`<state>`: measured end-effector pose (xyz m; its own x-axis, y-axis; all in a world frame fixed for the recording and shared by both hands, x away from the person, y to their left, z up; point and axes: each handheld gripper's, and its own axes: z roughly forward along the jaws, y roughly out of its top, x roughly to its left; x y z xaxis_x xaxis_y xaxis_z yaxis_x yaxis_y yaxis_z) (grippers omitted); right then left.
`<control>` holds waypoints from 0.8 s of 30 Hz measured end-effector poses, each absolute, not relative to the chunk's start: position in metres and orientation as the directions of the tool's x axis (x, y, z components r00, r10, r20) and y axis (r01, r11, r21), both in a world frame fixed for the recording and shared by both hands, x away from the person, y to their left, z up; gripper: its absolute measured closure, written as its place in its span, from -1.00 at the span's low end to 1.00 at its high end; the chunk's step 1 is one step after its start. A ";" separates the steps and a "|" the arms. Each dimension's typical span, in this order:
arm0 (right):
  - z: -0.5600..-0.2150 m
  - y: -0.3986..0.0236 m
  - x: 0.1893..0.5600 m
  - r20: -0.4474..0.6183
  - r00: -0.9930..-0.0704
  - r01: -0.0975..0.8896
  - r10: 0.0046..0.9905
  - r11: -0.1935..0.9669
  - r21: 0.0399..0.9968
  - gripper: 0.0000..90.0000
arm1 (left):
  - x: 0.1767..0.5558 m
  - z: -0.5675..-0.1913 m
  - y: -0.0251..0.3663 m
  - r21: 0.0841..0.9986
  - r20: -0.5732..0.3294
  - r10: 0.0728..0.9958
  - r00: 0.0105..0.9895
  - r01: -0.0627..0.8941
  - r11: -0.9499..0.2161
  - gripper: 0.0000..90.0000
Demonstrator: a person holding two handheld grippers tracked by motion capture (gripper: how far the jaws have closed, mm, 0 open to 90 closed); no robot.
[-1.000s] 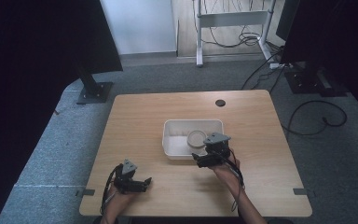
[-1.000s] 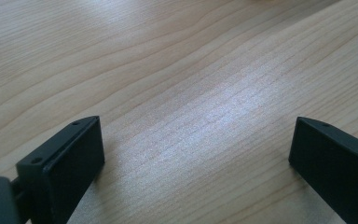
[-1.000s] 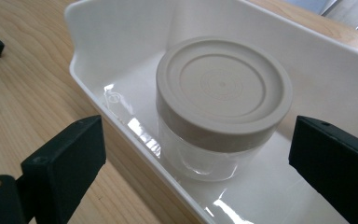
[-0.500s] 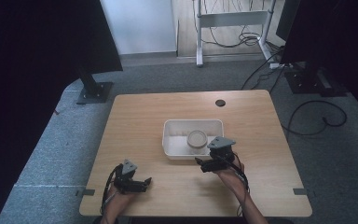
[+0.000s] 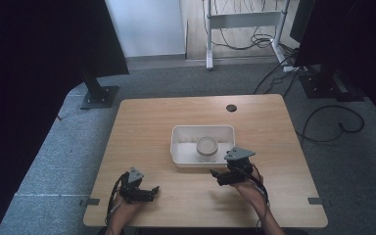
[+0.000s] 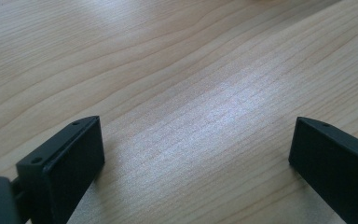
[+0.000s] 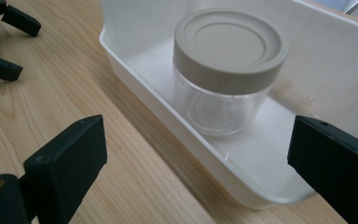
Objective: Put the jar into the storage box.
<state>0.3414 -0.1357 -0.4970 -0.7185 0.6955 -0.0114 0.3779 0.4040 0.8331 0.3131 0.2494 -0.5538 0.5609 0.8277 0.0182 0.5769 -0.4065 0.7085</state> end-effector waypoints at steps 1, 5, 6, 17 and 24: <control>-0.497 -0.137 0.341 -0.015 -0.720 0.375 0.694 0.408 0.832 -0.91 | 0.313 -0.554 0.249 0.709 0.018 0.828 0.561 0.577 -0.406 -0.93; -0.499 -0.141 0.338 -0.014 -0.718 0.378 0.696 0.407 0.832 -0.91 | 0.313 -0.554 0.249 0.709 0.018 0.828 0.561 0.577 -0.406 -0.93; -0.499 -0.142 0.337 -0.013 -0.717 0.380 0.697 0.406 0.831 -0.91 | 0.313 -0.554 0.249 0.709 0.018 0.828 0.561 0.577 -0.406 -0.93; -0.502 -0.156 0.331 -0.013 -0.704 0.388 0.710 0.400 0.830 -0.90 | 0.313 -0.554 0.249 0.708 0.018 0.828 0.561 0.577 -0.407 -0.93; -0.504 -0.163 0.327 -0.014 -0.695 0.394 0.719 0.397 0.829 -0.90 | 0.313 -0.554 0.249 0.709 0.018 0.828 0.561 0.577 -0.406 -0.93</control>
